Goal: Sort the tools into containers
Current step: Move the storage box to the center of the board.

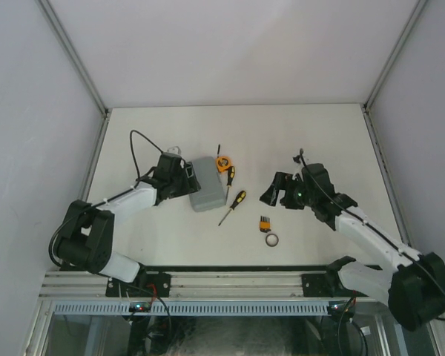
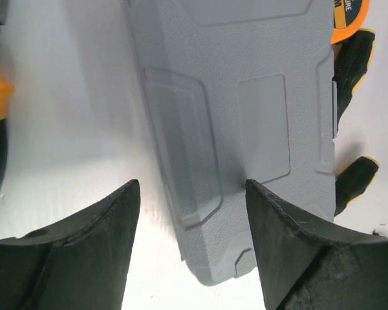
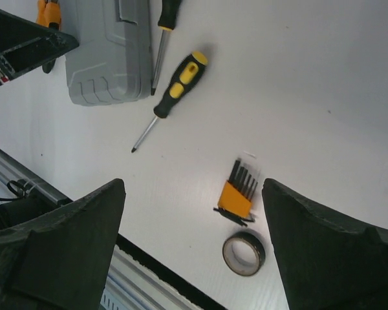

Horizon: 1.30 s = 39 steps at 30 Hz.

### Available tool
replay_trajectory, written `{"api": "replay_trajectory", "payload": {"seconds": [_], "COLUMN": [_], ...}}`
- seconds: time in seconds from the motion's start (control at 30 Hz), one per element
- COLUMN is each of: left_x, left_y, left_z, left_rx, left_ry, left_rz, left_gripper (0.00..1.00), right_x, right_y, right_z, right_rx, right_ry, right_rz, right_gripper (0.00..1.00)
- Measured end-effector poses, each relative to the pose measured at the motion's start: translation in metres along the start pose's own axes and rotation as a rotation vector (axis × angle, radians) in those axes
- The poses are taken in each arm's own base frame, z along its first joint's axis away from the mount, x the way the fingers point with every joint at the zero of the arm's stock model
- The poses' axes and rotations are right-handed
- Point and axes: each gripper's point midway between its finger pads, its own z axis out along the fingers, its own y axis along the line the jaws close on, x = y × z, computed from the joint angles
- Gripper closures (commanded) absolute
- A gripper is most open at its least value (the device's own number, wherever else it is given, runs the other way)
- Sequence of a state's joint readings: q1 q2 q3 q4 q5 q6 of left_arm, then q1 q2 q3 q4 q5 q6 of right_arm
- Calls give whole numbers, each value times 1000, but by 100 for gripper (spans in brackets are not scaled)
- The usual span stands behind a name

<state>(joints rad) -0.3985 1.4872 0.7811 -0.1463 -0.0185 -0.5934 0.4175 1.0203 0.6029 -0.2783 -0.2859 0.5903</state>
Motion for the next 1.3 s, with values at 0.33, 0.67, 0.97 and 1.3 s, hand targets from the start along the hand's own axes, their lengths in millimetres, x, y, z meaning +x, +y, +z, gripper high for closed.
{"api": "replay_trajectory", "payload": {"seconds": [0.33, 0.67, 0.97, 1.3], "left_x": [-17, 2, -10, -7], "left_y": [5, 12, 5, 14], "left_z": [-19, -10, -7, 2], "left_rx": [4, 52, 97, 71], "left_ry": [-68, -45, -89, -73], "left_rz": [-52, -107, -148, -167], "left_gripper": [27, 27, 27, 28], "right_x": [-42, -59, -58, -55], "right_y": [52, 74, 90, 84], "right_z": [72, 148, 192, 219], "right_rx": [-95, -166, -198, -175], "right_ry": [8, 63, 128, 174], "right_rz": [-68, -85, -96, -82], "right_gripper": [29, 39, 43, 47]}}
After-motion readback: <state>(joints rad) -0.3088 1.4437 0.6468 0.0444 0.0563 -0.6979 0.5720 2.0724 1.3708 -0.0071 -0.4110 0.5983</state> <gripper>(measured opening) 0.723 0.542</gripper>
